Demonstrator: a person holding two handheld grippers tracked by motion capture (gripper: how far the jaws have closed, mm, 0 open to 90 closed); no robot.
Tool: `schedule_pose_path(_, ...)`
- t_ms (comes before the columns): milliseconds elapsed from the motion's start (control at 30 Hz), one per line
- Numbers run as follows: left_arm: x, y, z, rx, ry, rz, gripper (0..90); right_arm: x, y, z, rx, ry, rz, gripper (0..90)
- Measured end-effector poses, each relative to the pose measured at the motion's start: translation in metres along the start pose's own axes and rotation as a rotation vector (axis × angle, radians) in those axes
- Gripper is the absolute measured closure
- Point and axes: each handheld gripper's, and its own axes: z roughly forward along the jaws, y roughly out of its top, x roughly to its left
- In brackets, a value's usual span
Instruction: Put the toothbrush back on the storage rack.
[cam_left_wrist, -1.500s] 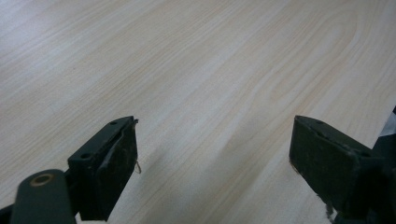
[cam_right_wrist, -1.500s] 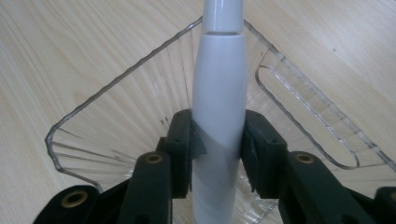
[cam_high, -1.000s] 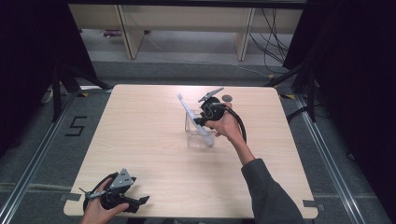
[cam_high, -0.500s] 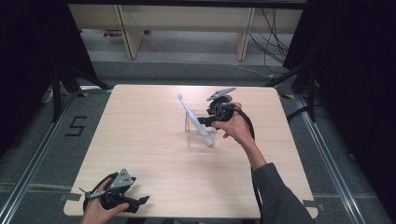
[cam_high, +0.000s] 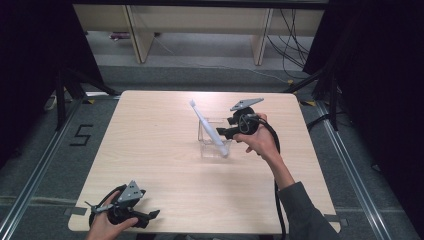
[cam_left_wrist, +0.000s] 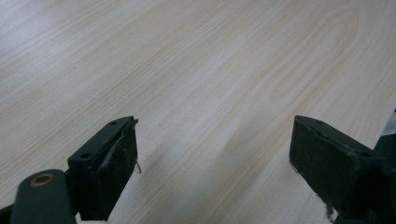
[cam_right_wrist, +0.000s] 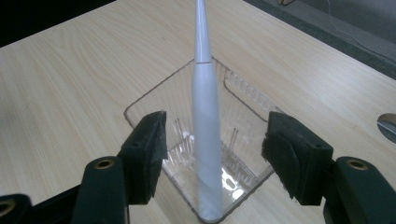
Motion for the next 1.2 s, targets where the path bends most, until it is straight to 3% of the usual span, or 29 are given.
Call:
schedule_pose_path(300, 0.001, 0.0, -0.001, 0.01, 0.001, 0.011, 14.9, 0.001, -0.007, -0.015, -0.042, 0.009, -0.005, 37.2)
schedule_pose_path(500, 0.0, 0.001, -0.001, 0.007, 0.0, 0.015, 15.0, -0.001, -0.015, -0.023, -0.071, 0.008, 0.018, 36.1)
schedule_pose_path(567, 0.0, 0.001, -0.002, 0.005, -0.002, 0.017, 15.0, -0.004, -0.016, -0.027, -0.104, -0.002, 0.009, 36.0)
schedule_pose_path(767, -0.001, 0.001, -0.002, 0.004, -0.002, 0.02, 14.9, -0.007, -0.018, -0.034, -0.101, -0.003, 0.026, 35.4)
schedule_pose_path(1000, 0.0, 0.001, -0.001, -0.004, -0.004, 0.019, 14.9, -0.01, -0.022, -0.037, -0.093, -0.017, 0.014, 34.7)
schedule_pose_path(1033, -0.001, 0.001, -0.002, -0.002, -0.003, 0.019, 14.9, -0.008, -0.023, -0.036, -0.101, -0.019, 0.035, 34.5)
schedule_pose_path(1200, -0.001, 0.002, -0.002, -0.001, -0.008, 0.021, 15.0, -0.01, -0.026, -0.038, -0.09, -0.022, 0.021, 34.1)
